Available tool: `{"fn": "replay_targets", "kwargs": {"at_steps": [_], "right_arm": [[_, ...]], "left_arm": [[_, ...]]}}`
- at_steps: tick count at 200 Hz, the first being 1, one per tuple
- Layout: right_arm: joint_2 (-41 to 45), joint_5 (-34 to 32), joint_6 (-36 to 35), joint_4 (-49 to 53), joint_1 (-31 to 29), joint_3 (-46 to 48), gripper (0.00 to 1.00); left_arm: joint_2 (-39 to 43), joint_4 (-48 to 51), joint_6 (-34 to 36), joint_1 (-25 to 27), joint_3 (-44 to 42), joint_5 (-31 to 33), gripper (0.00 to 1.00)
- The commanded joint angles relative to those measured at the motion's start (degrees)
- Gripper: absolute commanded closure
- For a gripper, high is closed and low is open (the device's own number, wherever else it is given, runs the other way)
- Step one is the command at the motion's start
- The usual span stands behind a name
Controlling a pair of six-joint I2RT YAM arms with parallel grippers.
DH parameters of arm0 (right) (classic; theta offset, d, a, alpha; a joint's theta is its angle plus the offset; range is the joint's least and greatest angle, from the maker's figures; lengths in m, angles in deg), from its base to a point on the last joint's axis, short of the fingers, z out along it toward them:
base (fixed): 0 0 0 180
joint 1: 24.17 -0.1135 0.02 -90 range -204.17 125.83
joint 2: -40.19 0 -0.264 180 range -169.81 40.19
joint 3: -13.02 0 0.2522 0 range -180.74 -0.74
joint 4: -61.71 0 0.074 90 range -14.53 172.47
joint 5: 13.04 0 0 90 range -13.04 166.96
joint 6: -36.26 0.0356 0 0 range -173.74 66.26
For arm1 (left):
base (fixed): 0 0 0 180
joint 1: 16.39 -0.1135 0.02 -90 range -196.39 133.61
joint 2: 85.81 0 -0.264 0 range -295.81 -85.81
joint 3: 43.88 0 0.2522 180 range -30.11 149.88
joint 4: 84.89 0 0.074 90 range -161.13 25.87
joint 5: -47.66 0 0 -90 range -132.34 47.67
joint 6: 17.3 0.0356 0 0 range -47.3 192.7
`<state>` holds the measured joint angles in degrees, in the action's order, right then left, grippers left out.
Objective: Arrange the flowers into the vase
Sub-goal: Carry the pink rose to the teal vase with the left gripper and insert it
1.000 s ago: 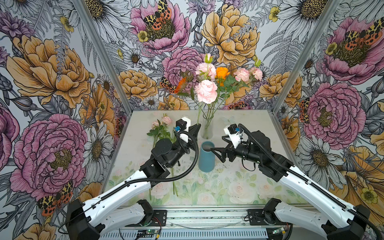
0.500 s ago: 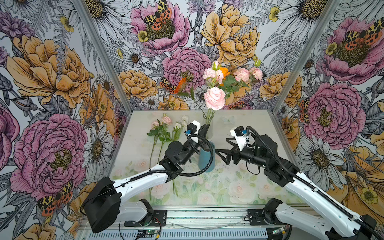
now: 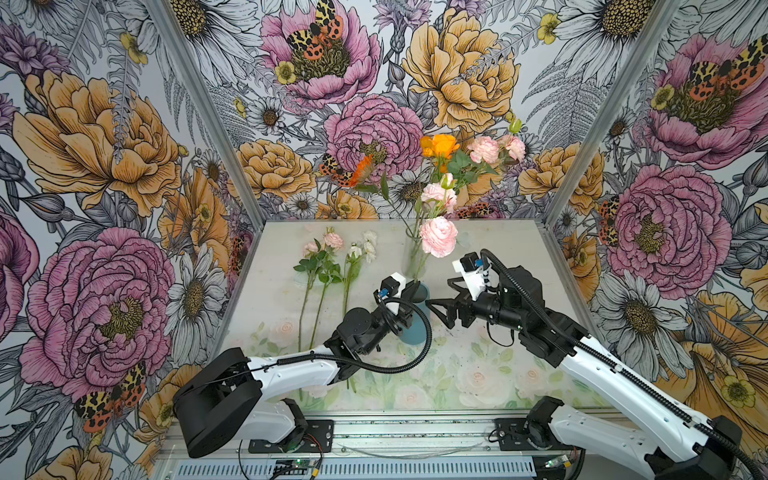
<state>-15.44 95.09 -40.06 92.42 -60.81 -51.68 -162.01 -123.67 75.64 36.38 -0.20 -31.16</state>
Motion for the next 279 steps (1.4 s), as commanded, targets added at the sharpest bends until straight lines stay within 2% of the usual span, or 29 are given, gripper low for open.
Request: {"fn": "replay_targets", "kwargs": {"at_steps": [1, 155, 218, 243, 261, 279], "right_arm": [[0.1, 1.1, -0.7, -1.4, 0.3, -1.2, 0.01], [-0.1, 1.3, -1.7, -1.7, 0.3, -0.3, 0.0], [0.2, 1.9, -1.5, -1.9, 0.3, -0.5, 0.0], [0.4, 2.8, -1.4, -1.8, 0.3, -0.6, 0.01], [0.8, 2.9, -1.5, -1.8, 0.3, -0.2, 0.0], [1.8, 2.9, -1.4, -1.6, 0.3, 0.4, 0.0]], "left_arm": [[-0.6, -5.2, -1.2, 0.6, -1.0, 2.4, 1.0], [-4.0, -5.4, -1.5, 2.0, -2.0, 3.7, 0.82], [0.6, -3.1, -0.2, 3.4, -3.0, 6.3, 0.79], [8.8, 7.2, 0.2, 4.5, -1.5, 12.2, 0.75], [16.4, 23.4, -1.5, 3.9, 2.3, 18.1, 0.67], [22.8, 40.5, -5.1, 0.5, 6.9, 19.5, 0.62]]}}
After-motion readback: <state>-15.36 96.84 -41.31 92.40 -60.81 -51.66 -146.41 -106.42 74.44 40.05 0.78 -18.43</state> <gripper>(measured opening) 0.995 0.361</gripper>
